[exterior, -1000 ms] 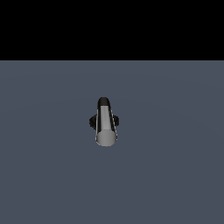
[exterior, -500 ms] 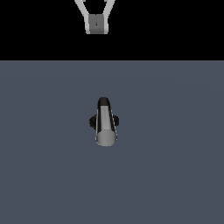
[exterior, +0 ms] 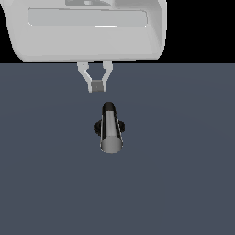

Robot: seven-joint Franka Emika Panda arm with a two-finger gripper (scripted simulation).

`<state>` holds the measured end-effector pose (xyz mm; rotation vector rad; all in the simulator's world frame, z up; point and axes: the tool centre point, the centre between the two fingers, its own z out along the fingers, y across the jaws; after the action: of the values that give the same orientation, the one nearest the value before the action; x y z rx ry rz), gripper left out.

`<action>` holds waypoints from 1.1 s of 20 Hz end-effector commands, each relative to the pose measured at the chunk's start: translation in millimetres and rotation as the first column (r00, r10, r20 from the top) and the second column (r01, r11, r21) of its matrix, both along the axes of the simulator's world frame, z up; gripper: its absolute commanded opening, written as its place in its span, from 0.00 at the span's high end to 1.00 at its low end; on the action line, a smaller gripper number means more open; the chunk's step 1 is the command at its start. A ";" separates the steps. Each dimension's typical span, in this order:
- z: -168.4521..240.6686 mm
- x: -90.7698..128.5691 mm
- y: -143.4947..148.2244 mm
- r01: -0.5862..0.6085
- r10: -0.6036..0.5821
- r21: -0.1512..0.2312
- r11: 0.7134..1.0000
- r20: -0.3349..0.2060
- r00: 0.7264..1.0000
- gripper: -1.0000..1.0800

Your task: Turn on the faucet by rotating a designated handle.

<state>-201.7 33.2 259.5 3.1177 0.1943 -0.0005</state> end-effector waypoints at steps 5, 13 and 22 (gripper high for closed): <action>-47.6 10.9 9.0 -0.020 0.020 0.006 1.000 0.000 1.000 1.00; -102.4 24.6 20.2 -0.044 0.044 0.012 0.999 0.000 0.999 1.00; -142.9 35.9 29.1 -0.062 0.062 0.017 0.998 -0.001 0.998 1.00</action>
<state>-167.7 61.1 122.2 3.1270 0.2886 -0.0015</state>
